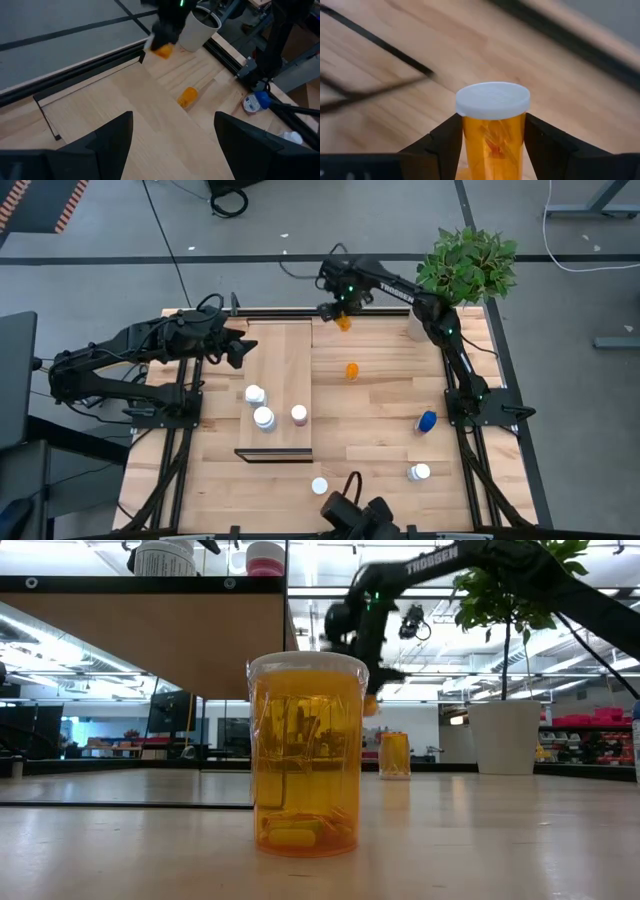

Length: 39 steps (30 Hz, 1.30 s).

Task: Pick and place medicine bottles onto shelf by color
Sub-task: Put the top orange pill bottle on the shelf

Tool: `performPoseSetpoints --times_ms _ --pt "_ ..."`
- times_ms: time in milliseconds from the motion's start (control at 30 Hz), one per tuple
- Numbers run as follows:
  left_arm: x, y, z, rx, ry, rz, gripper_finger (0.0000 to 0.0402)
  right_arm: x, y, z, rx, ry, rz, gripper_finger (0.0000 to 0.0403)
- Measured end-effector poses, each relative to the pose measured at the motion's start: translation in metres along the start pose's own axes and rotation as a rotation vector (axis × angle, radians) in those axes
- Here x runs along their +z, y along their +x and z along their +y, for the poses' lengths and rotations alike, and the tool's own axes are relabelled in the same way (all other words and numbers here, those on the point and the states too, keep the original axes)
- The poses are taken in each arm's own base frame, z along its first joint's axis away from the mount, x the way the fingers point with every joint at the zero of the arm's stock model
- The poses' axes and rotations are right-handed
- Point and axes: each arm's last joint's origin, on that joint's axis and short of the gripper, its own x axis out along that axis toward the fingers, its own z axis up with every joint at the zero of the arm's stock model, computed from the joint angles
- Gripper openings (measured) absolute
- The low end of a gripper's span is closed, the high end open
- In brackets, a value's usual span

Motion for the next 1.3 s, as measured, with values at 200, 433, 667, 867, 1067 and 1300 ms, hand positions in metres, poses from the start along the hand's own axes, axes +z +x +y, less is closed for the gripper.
performPoseSetpoints --times_ms 200,433,667,867,1067,1300 --pt "0.002 0.000 -0.002 -0.016 0.076 -0.022 0.0286 -0.001 -0.046 0.014 0.099 -0.049 -0.156 0.0202" --pt "0.013 -0.009 -0.003 -0.034 0.084 -0.075 0.0286 -0.020 -0.058 0.027 0.072 -0.173 -0.110 0.0202" --pt "0.019 -0.014 -0.003 -0.056 0.080 -0.089 0.0286 -0.042 -0.057 0.060 0.092 -0.372 -0.100 0.0202" --pt "0.021 -0.018 -0.006 -0.114 0.123 -0.070 0.0286 -0.061 -0.066 0.077 0.110 -0.450 -0.095 0.0202" --pt "0.022 -0.018 -0.007 -0.137 0.175 -0.072 0.0286 -0.078 -0.103 0.086 0.172 -0.549 -0.209 0.0202" --pt "0.028 -0.019 -0.012 -0.196 0.331 -0.139 0.0286 -0.106 -0.160 0.105 0.405 -0.795 -0.422 0.0202"
